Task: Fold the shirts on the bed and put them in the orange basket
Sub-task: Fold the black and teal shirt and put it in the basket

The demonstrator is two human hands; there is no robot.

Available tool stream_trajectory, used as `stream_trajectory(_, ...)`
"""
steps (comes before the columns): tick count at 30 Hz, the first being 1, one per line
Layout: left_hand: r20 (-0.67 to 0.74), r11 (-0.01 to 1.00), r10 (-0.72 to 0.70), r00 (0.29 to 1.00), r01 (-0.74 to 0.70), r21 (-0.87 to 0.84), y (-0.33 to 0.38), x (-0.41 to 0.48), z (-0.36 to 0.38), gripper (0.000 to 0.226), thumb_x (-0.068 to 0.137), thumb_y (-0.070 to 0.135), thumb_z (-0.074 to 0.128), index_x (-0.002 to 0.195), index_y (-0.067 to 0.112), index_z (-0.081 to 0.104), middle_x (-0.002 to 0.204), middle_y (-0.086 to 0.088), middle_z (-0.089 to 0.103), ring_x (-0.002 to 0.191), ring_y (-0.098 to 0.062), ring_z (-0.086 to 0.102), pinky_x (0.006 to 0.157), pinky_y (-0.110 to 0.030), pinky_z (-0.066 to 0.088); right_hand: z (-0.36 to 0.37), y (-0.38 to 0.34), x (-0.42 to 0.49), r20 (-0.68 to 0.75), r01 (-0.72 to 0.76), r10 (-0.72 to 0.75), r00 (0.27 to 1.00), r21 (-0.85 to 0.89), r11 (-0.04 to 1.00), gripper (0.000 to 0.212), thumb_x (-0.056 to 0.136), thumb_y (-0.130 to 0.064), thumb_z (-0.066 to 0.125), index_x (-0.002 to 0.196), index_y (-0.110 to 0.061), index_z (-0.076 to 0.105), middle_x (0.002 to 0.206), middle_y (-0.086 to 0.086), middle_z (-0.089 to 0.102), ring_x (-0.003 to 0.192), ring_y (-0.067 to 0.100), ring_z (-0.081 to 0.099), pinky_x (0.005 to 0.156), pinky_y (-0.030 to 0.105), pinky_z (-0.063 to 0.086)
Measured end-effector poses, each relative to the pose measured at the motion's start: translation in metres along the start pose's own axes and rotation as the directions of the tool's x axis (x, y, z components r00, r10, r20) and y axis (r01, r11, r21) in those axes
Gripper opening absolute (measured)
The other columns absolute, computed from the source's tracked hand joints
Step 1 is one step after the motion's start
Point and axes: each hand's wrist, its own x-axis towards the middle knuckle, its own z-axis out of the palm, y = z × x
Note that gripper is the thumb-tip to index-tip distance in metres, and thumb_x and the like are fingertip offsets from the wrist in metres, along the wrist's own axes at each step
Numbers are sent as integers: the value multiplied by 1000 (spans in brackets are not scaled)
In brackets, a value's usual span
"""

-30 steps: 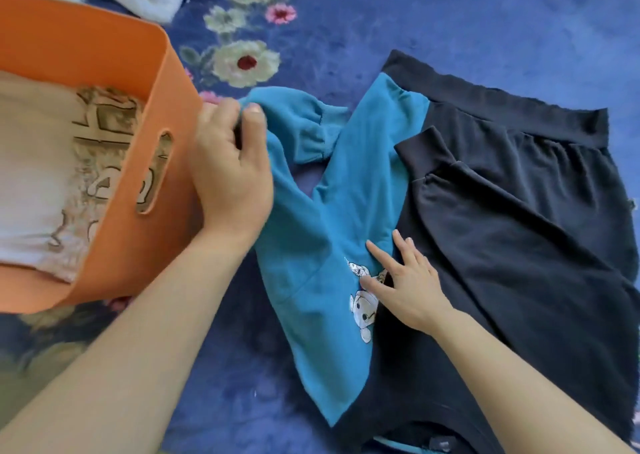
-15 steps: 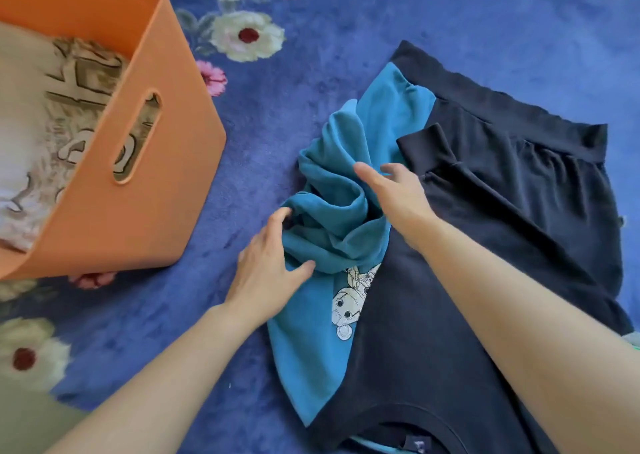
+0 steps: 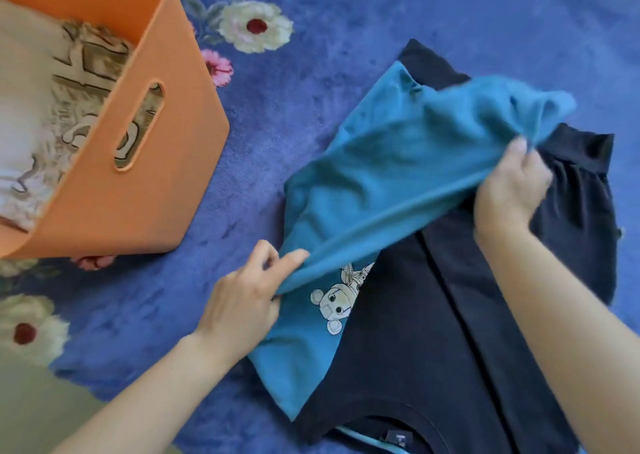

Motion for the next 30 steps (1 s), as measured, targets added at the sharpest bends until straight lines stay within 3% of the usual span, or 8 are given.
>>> stream_trajectory(2,161,989,48,986,-70,131,8,2,13,90,38,-1,76,117,33,53,77,3,45,39,-22,47,34,-24,24,-18,48,9,3,-243,247,969,-176,954,39,97,-26,37,107,1,62,108,17,63,97,27,58,91,41,47)
stream_trajectory(6,396,931,119,910,-241,274,14,1,36,95,57,8,68,142,39,38,76,3,51,48,-21,47,37,-27,19,-27,77,15,73,-297,343,936,-357,886,23,91,-19,44,74,-6,53,80,7,53,84,26,51,74,33,40)
stream_trajectory(11,408,882,173,896,-325,340,9,-2,31,105,25,6,72,126,32,60,50,6,33,42,-17,41,39,-24,25,-17,56,36,94,-499,492,865,74,863,13,84,-11,64,91,-13,53,94,0,61,80,17,61,70,32,55)
stream_trajectory(17,309,875,187,932,-301,378,32,-13,23,123,28,-14,45,140,39,42,61,1,20,42,-15,-7,49,-15,-8,-44,28,68,3,-245,262,965,363,899,19,78,-4,53,72,-22,53,79,-2,60,73,16,54,64,30,47)
stream_trajectory(21,487,878,83,869,-295,377,52,-19,35,136,34,-15,58,148,42,11,80,-9,40,45,-15,7,42,-20,2,-77,68,80,71,-459,457,887,267,848,22,83,-2,55,97,-19,58,99,3,64,84,21,63,65,36,55)
stream_trajectory(23,510,884,56,859,-280,375,57,-23,45,125,52,-3,62,147,49,-1,89,-7,41,48,-19,16,38,-26,20,-85,88,85,99,-567,559,823,186,802,23,87,-2,56,105,-17,57,106,3,65,87,17,64,61,32,55)
stream_trajectory(27,551,885,96,829,-324,333,59,-12,36,58,70,44,51,127,51,50,60,1,49,39,-24,42,36,-25,19,-85,93,93,118,-435,421,900,156,887,15,91,-7,55,101,-19,57,99,-5,61,98,15,63,83,31,54)
stream_trajectory(30,315,926,125,941,-225,303,57,-1,42,39,81,45,36,74,29,70,57,2,53,43,-22,55,35,-25,32,-86,95,87,-13,-302,310,950,-277,912,63,88,-15,61,144,-12,31,128,0,45,120,19,45,101,34,40)
